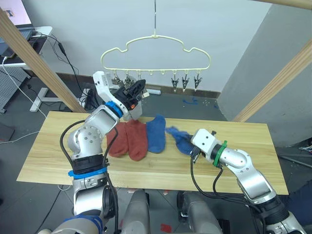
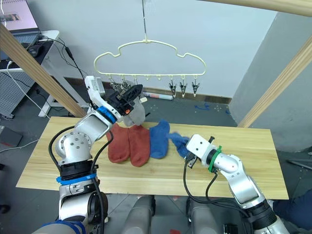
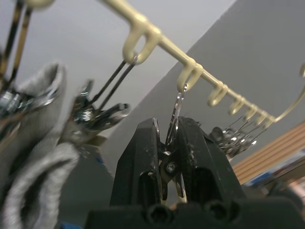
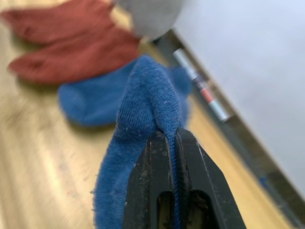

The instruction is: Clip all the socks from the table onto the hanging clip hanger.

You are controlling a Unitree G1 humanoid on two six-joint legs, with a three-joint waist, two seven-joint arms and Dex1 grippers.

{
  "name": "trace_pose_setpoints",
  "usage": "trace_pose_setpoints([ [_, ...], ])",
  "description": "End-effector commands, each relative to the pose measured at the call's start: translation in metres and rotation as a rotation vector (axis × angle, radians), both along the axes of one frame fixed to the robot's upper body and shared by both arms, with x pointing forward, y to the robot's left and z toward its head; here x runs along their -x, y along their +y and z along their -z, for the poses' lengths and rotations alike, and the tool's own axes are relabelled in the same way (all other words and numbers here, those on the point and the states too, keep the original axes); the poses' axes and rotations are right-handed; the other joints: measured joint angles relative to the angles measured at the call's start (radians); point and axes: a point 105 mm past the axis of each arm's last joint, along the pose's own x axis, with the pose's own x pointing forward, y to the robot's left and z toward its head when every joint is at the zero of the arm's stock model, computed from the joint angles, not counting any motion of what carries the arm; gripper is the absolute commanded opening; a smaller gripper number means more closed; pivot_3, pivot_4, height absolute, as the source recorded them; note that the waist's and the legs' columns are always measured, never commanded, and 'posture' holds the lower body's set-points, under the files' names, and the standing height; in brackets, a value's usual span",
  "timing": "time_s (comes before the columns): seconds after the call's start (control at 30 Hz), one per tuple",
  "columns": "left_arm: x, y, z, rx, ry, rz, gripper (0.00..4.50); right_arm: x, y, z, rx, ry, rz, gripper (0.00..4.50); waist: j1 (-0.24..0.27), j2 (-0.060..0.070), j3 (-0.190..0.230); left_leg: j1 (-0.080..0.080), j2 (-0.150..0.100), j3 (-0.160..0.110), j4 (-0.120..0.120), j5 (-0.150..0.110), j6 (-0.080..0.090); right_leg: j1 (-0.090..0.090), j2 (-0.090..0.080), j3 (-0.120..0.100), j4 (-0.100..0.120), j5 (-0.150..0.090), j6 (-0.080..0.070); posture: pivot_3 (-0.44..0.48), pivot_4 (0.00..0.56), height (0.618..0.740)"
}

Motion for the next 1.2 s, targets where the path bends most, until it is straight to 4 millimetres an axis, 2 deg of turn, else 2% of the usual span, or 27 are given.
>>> trace_pose_setpoints([
  [0.03,0.000,0.006,0.015,-0.028,0.066,-0.016,0.26,0.008,-0.005,0.011,0.044,0.031,0.009,0.02,0.000,0.000,0.000,0.000,0.000,0.000,0.000,0.000,0.000,0.000,0.000,0.000,0.000,0.000,0.000,0.178,0.280,0.740],
  [0.17,0.000,0.001,0.015,-0.033,0.065,0.001,0.26,0.014,-0.008,0.046,0.084,0.177,0.006,0.02,-0.003,0.000,0.000,0.003,0.000,0.001,0.000,0.000,0.000,0.001,0.000,0.001,0.000,0.000,0.000,0.178,0.280,0.740],
  [0.27,0.000,-0.002,0.014,-0.033,0.062,0.015,0.26,0.017,-0.008,0.061,0.059,0.282,0.006,0.65,-0.003,0.000,0.000,0.003,0.000,0.001,0.000,0.000,0.000,0.001,0.000,0.001,0.001,0.000,0.000,0.174,0.283,0.740],
  [0.4,0.001,-0.002,0.013,-0.039,0.057,0.017,0.26,0.020,-0.012,0.064,0.069,0.331,-0.010,1.97,-0.003,0.000,0.000,0.003,0.000,0.002,0.000,0.000,0.000,0.001,0.000,0.002,0.000,0.000,0.000,0.180,0.284,0.740],
  [0.53,0.001,0.004,0.013,-0.045,0.060,-0.004,0.26,0.021,-0.013,0.046,-0.025,0.373,0.004,3.30,-0.003,0.000,0.000,0.002,0.000,0.002,0.000,0.000,0.000,0.001,0.000,0.002,-0.001,0.000,0.000,0.190,0.289,0.740],
  [0.57,0.001,0.005,0.013,-0.042,0.059,-0.007,0.26,0.018,-0.010,0.042,-0.056,0.377,0.018,3.42,-0.003,0.000,0.000,0.003,0.000,0.002,-0.001,0.000,0.000,0.001,0.000,0.002,-0.001,0.000,0.000,0.190,0.289,0.740],
  [0.7,0.000,0.002,0.013,-0.042,0.057,-0.005,0.26,0.008,0.001,0.055,-0.027,0.419,0.073,4.48,-0.006,0.000,0.000,0.003,0.001,0.002,-0.001,0.000,0.000,0.001,0.000,0.002,0.000,0.000,0.000,0.191,0.287,0.740],
  [0.87,0.001,-0.001,0.011,-0.046,0.050,0.008,0.26,-0.006,0.003,0.078,0.003,0.476,0.186,4.48,-0.002,0.000,0.000,0.002,0.000,0.002,-0.002,0.000,0.000,0.001,0.000,0.002,-0.003,0.000,0.000,0.194,0.286,0.740],
  [1.1,0.001,0.000,0.011,-0.053,0.046,0.008,0.26,-0.010,-0.003,0.102,0.041,0.517,0.255,4.48,-0.002,-0.001,-0.001,0.001,0.001,0.002,-0.003,0.000,0.000,0.001,0.000,0.001,-0.006,0.000,0.000,0.200,0.287,0.740],
  [1.2,0.001,0.000,0.011,-0.052,0.045,0.009,0.26,-0.008,-0.003,0.107,0.048,0.520,0.238,3.94,-0.002,-0.002,-0.003,0.002,0.000,0.002,-0.003,0.000,0.000,0.002,0.000,0.002,-0.006,0.000,0.000,0.202,0.286,0.740],
])
